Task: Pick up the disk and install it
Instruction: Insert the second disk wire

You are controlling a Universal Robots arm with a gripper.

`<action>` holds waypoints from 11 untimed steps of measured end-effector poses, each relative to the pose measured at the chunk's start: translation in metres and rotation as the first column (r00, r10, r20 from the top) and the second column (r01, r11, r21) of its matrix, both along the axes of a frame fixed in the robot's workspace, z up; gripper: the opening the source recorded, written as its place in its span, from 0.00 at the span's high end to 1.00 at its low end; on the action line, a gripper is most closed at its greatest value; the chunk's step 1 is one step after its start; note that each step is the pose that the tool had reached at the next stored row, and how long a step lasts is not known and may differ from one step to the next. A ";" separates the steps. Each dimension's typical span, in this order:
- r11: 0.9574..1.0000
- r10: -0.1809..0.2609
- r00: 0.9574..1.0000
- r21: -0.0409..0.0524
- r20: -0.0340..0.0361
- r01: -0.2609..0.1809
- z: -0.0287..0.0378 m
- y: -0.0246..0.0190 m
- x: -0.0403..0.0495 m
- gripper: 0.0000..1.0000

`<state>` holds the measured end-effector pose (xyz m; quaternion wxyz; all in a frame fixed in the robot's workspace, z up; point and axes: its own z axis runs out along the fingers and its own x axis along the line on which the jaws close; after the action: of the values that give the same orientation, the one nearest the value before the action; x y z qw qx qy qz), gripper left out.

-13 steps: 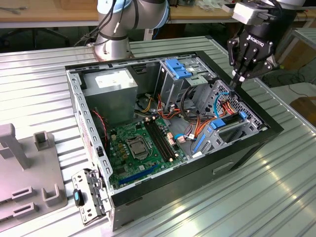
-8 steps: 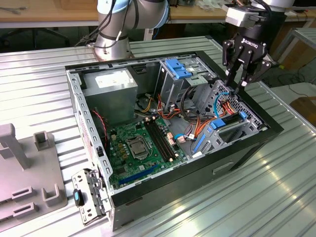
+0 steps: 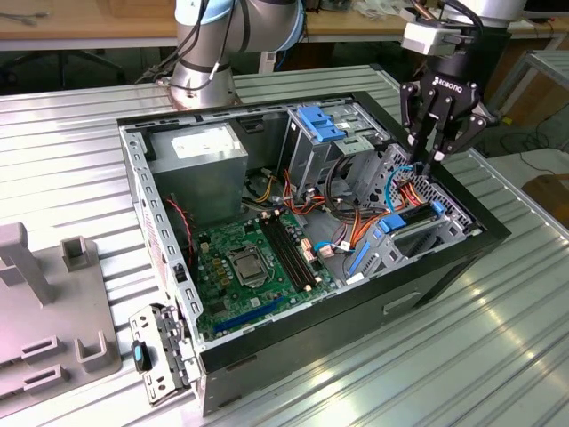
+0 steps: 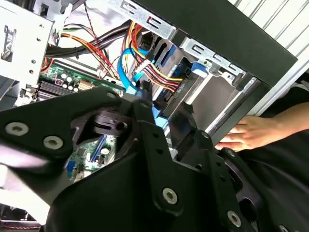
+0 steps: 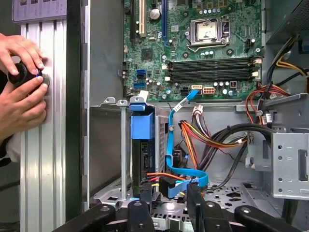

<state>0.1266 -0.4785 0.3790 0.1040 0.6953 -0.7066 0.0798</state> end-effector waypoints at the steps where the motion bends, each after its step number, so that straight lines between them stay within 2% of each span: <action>1: 1.000 0.000 1.000 -0.001 0.000 0.000 0.0001 0.0000 0.0000 0.66; 3: 1.000 0.000 1.000 -0.003 0.000 0.000 -0.0001 0.0001 0.0000 0.78; 5: 1.000 0.000 1.000 -0.004 0.000 0.000 0.0000 0.0000 0.0000 0.78; 6: 1.000 0.000 1.000 -0.004 0.000 0.000 0.0000 0.0000 0.0000 0.84; 11: 1.000 0.000 1.000 -0.004 0.000 0.000 0.0000 0.0000 0.0000 0.84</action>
<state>0.1266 -0.4784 0.3790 0.1054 0.6951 -0.7065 0.0812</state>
